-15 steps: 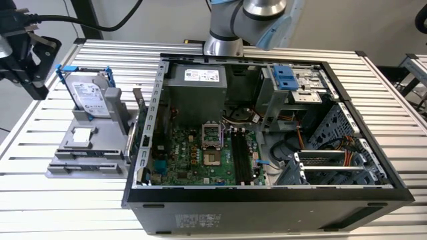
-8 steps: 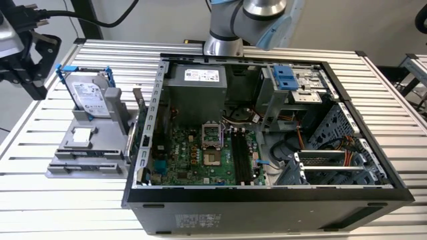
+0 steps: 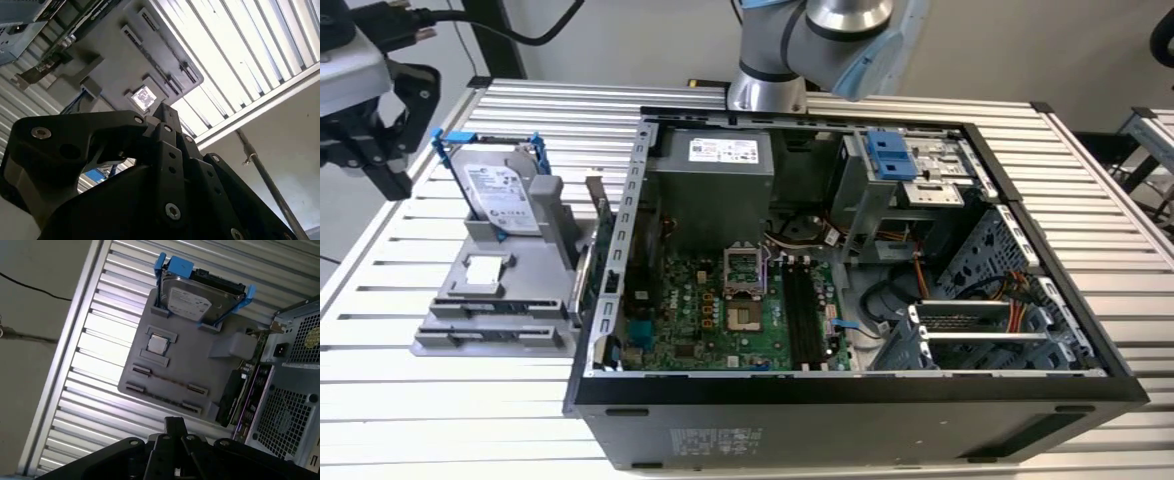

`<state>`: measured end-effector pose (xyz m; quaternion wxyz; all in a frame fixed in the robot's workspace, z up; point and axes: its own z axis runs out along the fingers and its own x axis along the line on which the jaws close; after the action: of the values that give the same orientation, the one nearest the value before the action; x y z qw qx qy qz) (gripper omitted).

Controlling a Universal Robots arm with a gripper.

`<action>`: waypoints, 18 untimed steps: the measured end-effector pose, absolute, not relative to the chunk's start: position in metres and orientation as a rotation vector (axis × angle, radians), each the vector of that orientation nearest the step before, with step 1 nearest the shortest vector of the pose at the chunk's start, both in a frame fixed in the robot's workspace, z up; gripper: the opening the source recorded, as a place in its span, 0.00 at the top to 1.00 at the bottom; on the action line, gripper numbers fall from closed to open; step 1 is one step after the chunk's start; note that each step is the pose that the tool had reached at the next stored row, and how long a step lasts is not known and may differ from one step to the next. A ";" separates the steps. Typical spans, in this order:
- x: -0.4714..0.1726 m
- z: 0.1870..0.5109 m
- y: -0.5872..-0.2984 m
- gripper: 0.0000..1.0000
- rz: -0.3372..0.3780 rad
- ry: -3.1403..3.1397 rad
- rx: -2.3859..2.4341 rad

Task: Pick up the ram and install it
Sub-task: 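Pick up the ram and move it above insertion slot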

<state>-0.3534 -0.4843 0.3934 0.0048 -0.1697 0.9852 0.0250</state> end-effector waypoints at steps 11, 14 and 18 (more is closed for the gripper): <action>-0.353 0.393 -0.484 1.00 0.080 3.022 -0.838; -0.353 0.393 -0.484 1.00 0.080 2.999 -0.921; -0.353 0.393 -0.484 1.00 0.080 2.966 -1.030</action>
<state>-0.3534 -0.4842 0.3935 0.0006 -0.3280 0.9443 0.0255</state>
